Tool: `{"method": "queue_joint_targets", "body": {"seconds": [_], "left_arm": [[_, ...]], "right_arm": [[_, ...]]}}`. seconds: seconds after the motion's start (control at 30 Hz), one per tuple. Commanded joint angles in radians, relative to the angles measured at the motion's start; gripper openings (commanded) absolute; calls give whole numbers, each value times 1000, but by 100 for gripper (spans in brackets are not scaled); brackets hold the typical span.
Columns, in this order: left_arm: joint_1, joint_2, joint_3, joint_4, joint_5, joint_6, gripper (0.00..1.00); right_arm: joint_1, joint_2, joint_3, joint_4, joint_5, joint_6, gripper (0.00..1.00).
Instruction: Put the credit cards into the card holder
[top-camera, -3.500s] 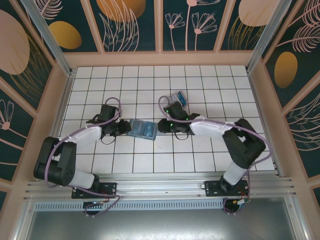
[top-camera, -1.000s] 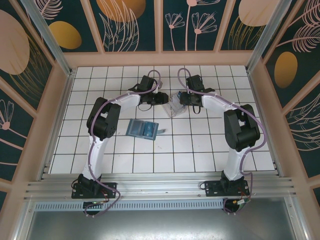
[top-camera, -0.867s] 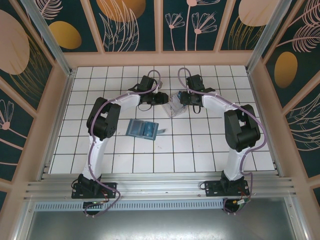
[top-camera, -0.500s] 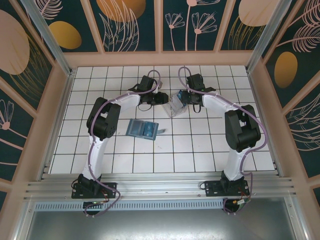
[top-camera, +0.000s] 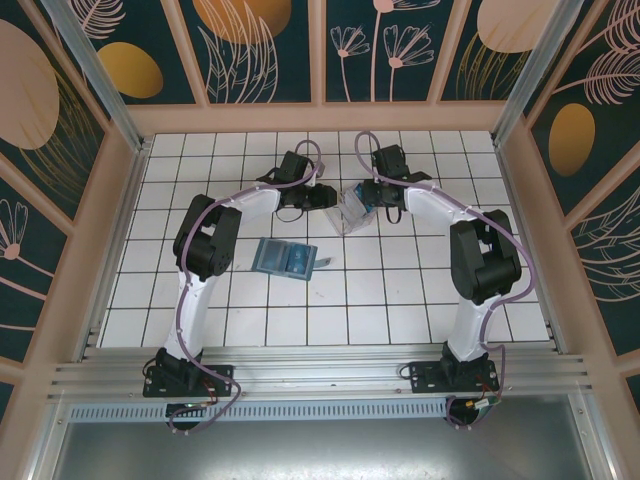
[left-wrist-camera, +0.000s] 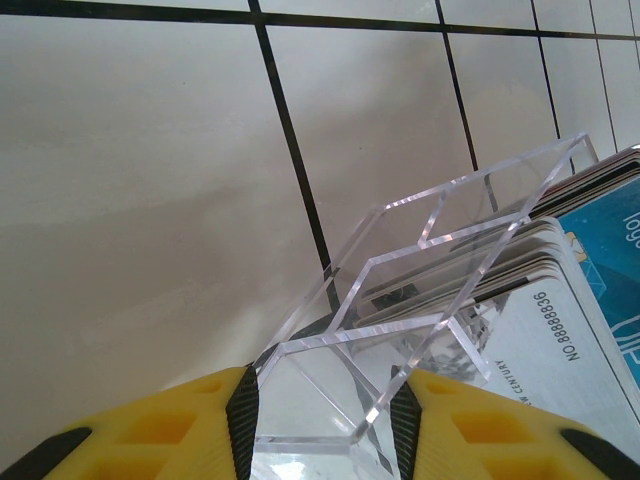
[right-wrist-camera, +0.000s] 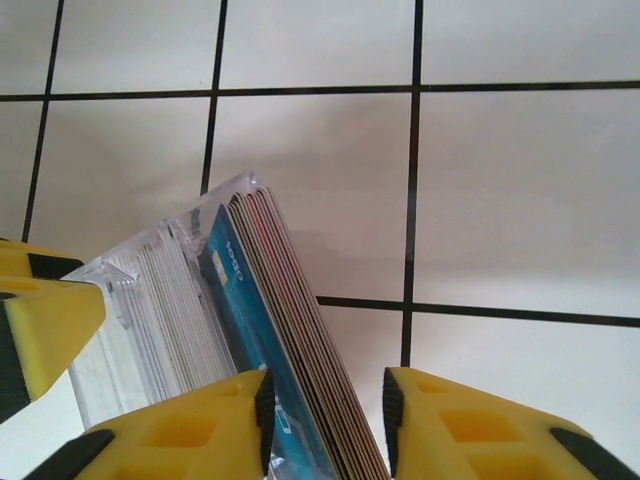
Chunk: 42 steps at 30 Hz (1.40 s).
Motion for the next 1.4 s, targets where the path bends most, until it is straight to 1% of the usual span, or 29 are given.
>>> {"method": "queue_joint_targets", "body": {"seconds": [0.0, 0.33, 0.47, 0.57, 0.63, 0.73, 0.9, 1.07, 1.17, 1.27, 1.3, 1.37], "left_arm": [[-3, 10, -30, -96, -24, 0, 42], [-3, 11, -41, -91, -21, -1, 42], [-4, 9, -45, -90, -21, -2, 42], [-4, 10, -46, -89, -18, -5, 42], [-4, 10, -45, -87, -18, -6, 42], [-4, 10, -47, -84, -16, -7, 42], [-3, 7, -52, -83, -17, -7, 42], [-4, 8, -56, -82, -15, -6, 42], [-3, 8, -56, -82, -15, -6, 42], [-4, 8, -58, -81, -15, -7, 42], [-3, 8, -57, -81, -15, -8, 42], [-4, 9, -57, -79, -16, -9, 42]], "right_arm": [[6, 21, 40, -35, 11, -22, 38], [16, 66, 49, -51, 17, -22, 38], [20, 59, 48, -48, 34, -22, 30], [21, 46, 52, -50, 39, -24, 29], [20, 38, 59, -54, 47, -25, 31], [18, 35, 66, -60, 55, -30, 31], [15, 32, 62, -59, 54, -27, 23], [15, 29, 62, -57, 52, -27, 22], [16, 27, 60, -58, 51, -33, 18], [13, 22, 58, -59, 50, -38, 19], [13, 21, 58, -57, 49, -40, 22], [12, 22, 60, -60, 50, -43, 25]]}}
